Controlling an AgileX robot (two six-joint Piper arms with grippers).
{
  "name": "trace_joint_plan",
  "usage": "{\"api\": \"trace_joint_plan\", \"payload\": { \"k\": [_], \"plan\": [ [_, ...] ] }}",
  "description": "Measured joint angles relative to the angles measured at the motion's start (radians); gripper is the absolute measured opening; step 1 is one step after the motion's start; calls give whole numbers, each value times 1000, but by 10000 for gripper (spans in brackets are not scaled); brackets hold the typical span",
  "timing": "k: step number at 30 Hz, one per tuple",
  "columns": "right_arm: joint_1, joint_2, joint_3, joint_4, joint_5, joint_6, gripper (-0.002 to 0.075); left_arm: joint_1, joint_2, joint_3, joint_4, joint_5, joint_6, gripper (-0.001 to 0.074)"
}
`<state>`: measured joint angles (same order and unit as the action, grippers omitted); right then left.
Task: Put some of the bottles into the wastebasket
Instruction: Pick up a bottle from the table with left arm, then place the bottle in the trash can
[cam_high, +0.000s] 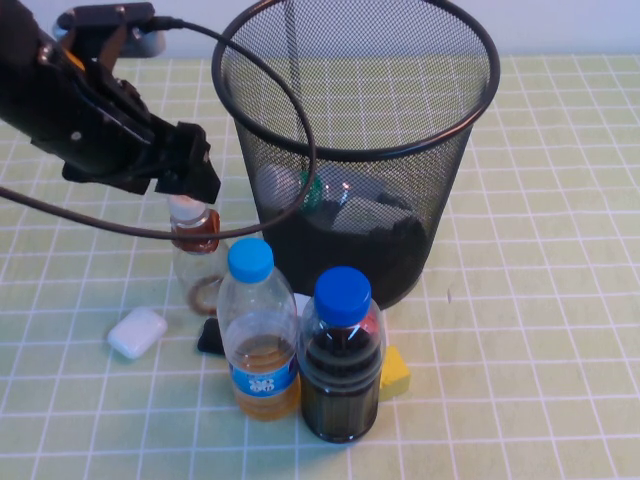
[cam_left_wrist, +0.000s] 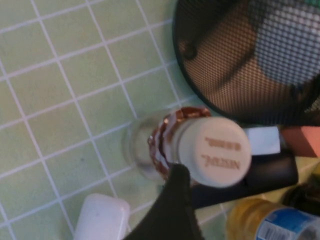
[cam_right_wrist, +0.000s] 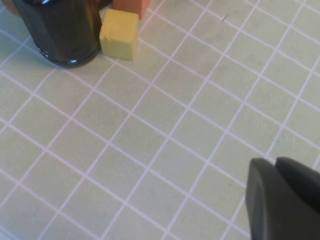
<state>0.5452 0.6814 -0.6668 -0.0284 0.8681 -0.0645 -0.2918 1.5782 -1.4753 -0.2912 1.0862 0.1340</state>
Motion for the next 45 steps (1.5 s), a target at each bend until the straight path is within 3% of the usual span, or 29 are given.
{"api": "trace_joint_plan", "payload": {
  "k": [4, 9, 12, 16, 24, 38, 45],
  "plan": [
    [0, 0, 0, -7, -2, 0, -8, -2, 32, 0, 25, -55, -14, 627],
    [0, 0, 0, -21, -2, 0, -8, -4, 84, 0, 30, -84, -16, 615],
    [0, 0, 0, -29, -2, 0, -8, -4, 110, 0, 44, -88, -18, 528],
    [0, 0, 0, -43, -2, 0, -8, -4, 124, 0, 71, -100, -18, 285],
    [0, 0, 0, -88, -17, 0, -8, -4, 103, -145, 177, 55, -14, 283],
    [0, 0, 0, -99, -55, 2, -8, -4, -46, -675, 182, 181, -134, 283],
    [0, 0, 0, -99, -69, 2, -8, -4, -46, -785, -96, 149, -126, 283]
  ]
}}
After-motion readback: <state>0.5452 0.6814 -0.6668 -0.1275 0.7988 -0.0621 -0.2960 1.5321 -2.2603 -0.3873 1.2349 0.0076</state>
